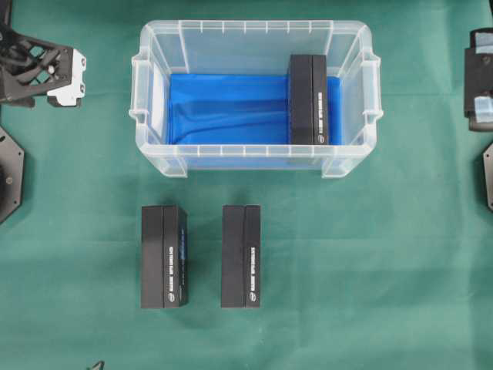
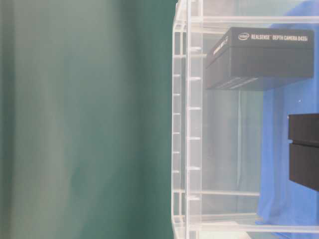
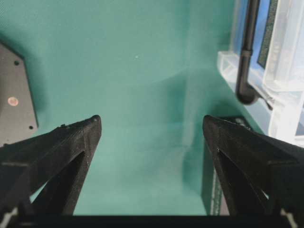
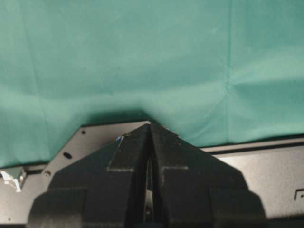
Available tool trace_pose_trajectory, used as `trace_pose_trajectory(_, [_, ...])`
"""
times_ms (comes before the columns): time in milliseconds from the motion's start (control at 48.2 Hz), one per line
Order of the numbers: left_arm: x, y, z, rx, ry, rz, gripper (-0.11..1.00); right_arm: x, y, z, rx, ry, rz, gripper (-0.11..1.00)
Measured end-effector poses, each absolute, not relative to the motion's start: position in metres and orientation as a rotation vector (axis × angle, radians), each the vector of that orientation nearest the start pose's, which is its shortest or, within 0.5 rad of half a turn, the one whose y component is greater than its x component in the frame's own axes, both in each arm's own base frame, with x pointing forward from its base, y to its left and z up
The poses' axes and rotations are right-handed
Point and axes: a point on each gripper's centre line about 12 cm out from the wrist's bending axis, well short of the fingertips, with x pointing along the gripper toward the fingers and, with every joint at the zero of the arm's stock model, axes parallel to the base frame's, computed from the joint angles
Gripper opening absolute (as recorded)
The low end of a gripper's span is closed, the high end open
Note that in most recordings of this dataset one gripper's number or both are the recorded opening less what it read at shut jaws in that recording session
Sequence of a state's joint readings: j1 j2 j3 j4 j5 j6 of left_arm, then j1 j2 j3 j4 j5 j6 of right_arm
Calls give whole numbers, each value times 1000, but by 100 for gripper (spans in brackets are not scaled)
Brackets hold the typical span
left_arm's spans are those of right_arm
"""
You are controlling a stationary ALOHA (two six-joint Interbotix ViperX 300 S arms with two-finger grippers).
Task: Take the box out of the case with the left arm.
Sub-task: 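Withdraw the open left gripper to the left side, then move the open left gripper over the right black box pair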
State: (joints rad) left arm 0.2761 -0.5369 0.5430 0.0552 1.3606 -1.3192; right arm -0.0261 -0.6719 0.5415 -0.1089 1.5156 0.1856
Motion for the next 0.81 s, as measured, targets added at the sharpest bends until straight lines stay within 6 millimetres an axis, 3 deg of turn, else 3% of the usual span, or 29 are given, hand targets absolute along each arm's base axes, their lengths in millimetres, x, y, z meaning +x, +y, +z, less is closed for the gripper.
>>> trace_pose_trajectory(270, [241,73,300,-1226,1013,1143,89,178,-17,323,95,1368,-236,2])
trace_pose_trajectory(809, [347,93,325,-1216,982,1082,89,179,-18,319,93,1368,-236,2])
